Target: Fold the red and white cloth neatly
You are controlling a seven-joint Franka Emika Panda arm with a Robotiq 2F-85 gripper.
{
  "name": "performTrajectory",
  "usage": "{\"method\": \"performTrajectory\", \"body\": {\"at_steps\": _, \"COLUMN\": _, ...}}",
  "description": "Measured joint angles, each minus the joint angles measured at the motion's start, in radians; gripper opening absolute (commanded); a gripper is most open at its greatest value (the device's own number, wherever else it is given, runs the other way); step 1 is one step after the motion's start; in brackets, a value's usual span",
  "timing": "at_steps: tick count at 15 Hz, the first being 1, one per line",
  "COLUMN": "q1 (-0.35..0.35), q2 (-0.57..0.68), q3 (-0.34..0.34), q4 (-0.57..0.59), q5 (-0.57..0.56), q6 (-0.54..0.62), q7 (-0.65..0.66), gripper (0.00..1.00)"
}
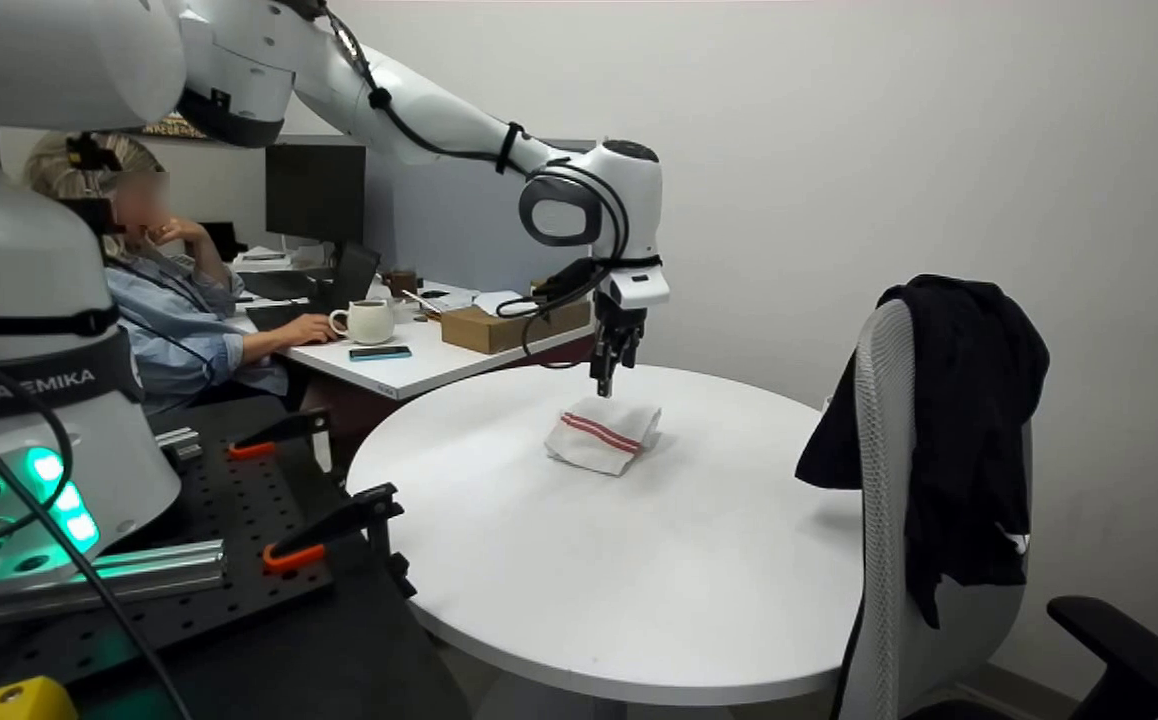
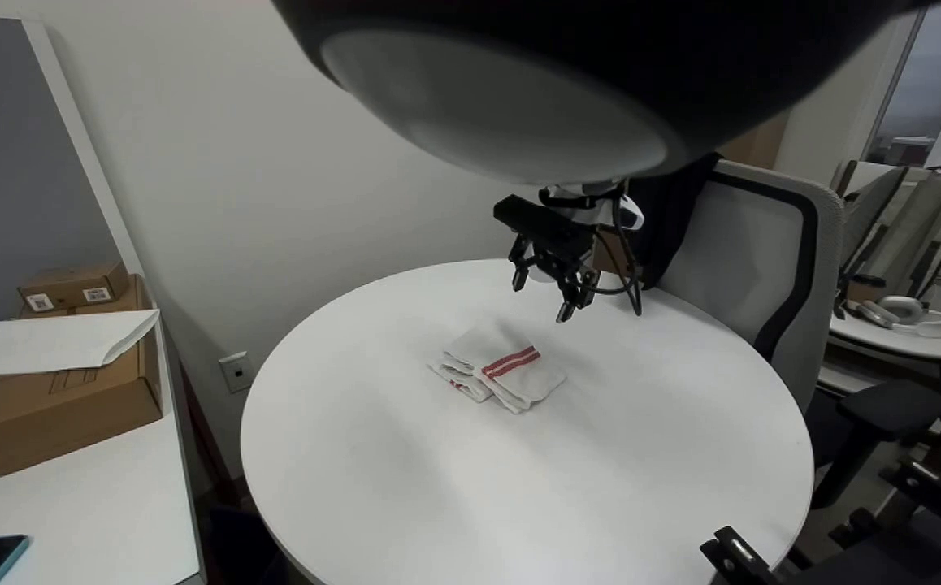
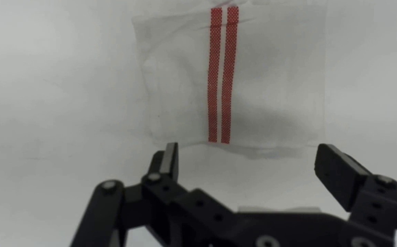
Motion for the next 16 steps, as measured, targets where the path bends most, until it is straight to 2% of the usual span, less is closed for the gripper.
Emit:
{"method": "performTrajectory", "body": {"at_steps": 4, "q1": 0.107, "q2": 0.026, "q3": -0.092, "q4": -0.105, "q5": -0.059, "q6": -0.038, "q7": -0.035, "gripper": 1.00}}
{"method": "performTrajectory", "body": {"at_steps": 7, "q1": 0.225, "q2": 0.066, "q3": -0.202, "q4": -0.228, "q5": -0.177, "q6": -0.110, "q7": -0.139, "gripper": 1.00}}
{"method": "performTrajectory", "body": {"at_steps": 11, "q1": 0.421, "q2": 0.124, "q3": -0.374, "q4": -0.423, "q5": -0.401, "q6": -0.179, "q7": -0.322, "gripper": 1.00}}
{"method": "performTrajectory", "body": {"at_steps": 16, "q1": 0.701, "q2": 0.181, "q3": -0.606, "q4": -0.638, "q5": -0.661, "q6": -0.146, "q7": -0.507, "gripper": 1.00}}
